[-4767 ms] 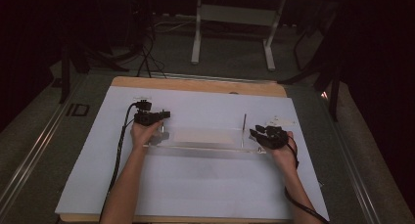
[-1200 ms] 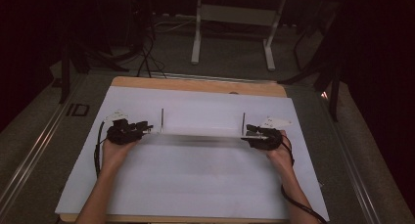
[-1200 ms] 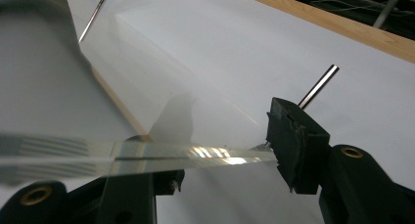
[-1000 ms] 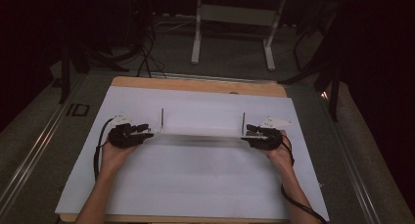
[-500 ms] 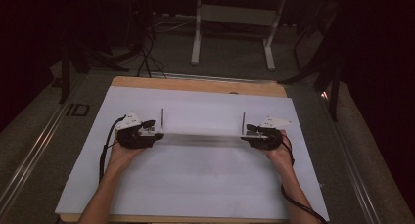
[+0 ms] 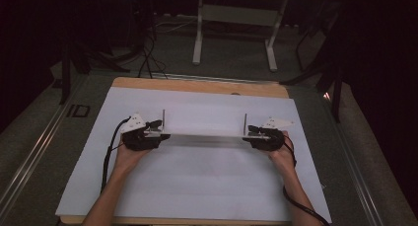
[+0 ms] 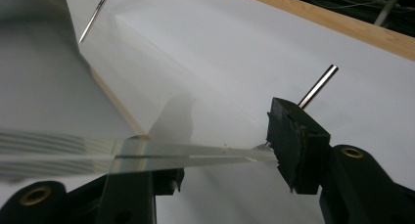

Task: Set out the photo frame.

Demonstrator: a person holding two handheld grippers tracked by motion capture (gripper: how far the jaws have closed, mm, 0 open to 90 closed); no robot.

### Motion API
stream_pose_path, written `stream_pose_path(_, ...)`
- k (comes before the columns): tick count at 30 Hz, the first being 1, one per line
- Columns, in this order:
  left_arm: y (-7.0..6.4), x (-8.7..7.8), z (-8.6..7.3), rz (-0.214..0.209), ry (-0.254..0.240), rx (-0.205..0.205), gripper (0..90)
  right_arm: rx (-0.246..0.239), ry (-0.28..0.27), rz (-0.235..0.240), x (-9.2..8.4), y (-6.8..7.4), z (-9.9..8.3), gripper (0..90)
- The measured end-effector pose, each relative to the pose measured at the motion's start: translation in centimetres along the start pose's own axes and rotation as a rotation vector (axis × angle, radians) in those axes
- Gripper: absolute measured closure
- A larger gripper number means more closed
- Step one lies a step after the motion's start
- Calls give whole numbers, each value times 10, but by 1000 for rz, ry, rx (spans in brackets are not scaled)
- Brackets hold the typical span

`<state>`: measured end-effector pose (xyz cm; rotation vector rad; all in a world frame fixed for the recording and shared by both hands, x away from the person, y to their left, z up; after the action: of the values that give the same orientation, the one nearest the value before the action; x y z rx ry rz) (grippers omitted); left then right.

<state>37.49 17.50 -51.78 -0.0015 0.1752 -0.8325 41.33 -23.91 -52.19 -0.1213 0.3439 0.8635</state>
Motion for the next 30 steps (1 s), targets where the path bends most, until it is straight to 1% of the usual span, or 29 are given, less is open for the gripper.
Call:
stream_pose_path(11, 2, 0, 1, 9, -14, -5, 393, 28, -17, -3, 0, -1, 0, 471)
stream_pose_path(20, 3, 2, 2, 7, -22, -12, 393, 41, -9, 5, 0, -2, 2, 464)
stream_pose_path(24, 5, 3, 3, 9, -21, -15, 391, 25, -19, 16, -3, -3, 4, 464)
stream_pose_path(27, 5, 3, 4, 14, -21, -22, 391, 22, -33, 15, -5, -3, 6, 453)
stream_pose_path(30, 6, 4, 5, 17, -20, -27, 391, 13, -47, 6, -6, -3, 6, 424)
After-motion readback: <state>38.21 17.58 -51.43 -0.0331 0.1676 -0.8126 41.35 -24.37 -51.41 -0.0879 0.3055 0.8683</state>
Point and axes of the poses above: each handheld gripper's, and its own axes: x roughly forward along the jaws, z roughly out of its top, y roughly to its left, the point moved 3 cm from there along x, roughly forward along the jaws, and after that the axes turned 11 degrees about -y, right-handed, at the moved point
